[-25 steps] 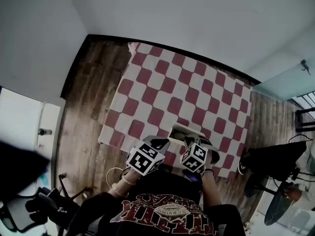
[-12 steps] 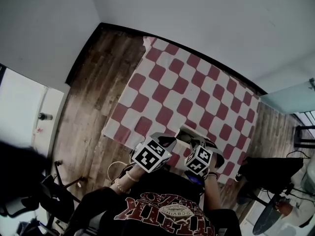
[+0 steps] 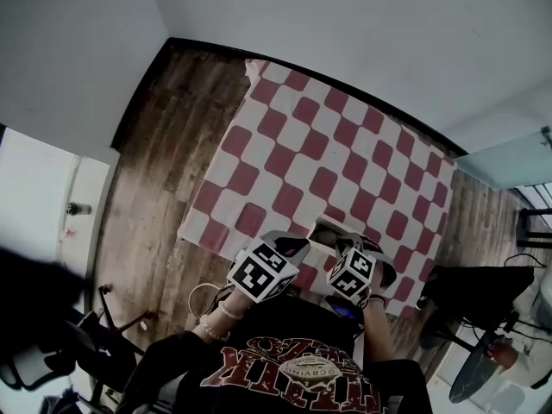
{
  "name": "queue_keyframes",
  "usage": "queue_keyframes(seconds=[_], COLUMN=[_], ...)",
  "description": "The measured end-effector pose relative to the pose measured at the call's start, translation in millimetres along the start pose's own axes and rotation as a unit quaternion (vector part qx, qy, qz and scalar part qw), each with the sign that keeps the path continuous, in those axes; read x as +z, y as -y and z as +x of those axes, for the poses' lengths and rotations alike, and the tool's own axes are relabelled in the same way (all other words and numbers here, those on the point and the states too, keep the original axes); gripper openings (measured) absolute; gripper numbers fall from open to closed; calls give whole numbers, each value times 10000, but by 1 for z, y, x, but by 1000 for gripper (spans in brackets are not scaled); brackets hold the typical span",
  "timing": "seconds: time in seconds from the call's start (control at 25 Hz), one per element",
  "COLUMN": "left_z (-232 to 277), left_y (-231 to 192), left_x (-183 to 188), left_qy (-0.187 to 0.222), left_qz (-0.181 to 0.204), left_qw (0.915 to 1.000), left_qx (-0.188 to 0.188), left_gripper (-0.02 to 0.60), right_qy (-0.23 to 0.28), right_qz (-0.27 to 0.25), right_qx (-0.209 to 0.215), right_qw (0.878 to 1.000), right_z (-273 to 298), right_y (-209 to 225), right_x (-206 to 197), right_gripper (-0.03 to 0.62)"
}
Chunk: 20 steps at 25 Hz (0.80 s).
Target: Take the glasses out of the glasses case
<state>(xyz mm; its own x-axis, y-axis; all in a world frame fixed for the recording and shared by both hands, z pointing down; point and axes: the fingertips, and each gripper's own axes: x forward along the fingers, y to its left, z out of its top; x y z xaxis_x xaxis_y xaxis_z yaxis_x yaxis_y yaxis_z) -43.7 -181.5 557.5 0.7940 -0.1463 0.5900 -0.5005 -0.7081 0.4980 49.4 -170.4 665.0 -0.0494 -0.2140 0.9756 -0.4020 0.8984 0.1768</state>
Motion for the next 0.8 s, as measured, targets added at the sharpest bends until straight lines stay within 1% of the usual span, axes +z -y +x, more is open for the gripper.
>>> queue_keyframes(seconds=[0.28,0.44,0.64,0.8], left_z=[3,3,2,4], left_y=[5,6,5,5], left_x=[-4,-6,-7,-9], left_qy=[-83,-120,-126,-148], left_qz=[24,16,-2,-10], left_qw=[9999,9998,9998,9997], left_qx=[-99,-144,-170,-187], left_gripper=[10,10,11,11], right_qy=[-148,-119,-120,4], right_qz=[127,92,269,218], right_qx=[267,143,271,204], right_qw=[9995,9998,9992,9996], right_z=[3,3,4,3], right_y=[2,3,6,7], right_x=[1,1,2,1], right_gripper=[23,23,23,23])
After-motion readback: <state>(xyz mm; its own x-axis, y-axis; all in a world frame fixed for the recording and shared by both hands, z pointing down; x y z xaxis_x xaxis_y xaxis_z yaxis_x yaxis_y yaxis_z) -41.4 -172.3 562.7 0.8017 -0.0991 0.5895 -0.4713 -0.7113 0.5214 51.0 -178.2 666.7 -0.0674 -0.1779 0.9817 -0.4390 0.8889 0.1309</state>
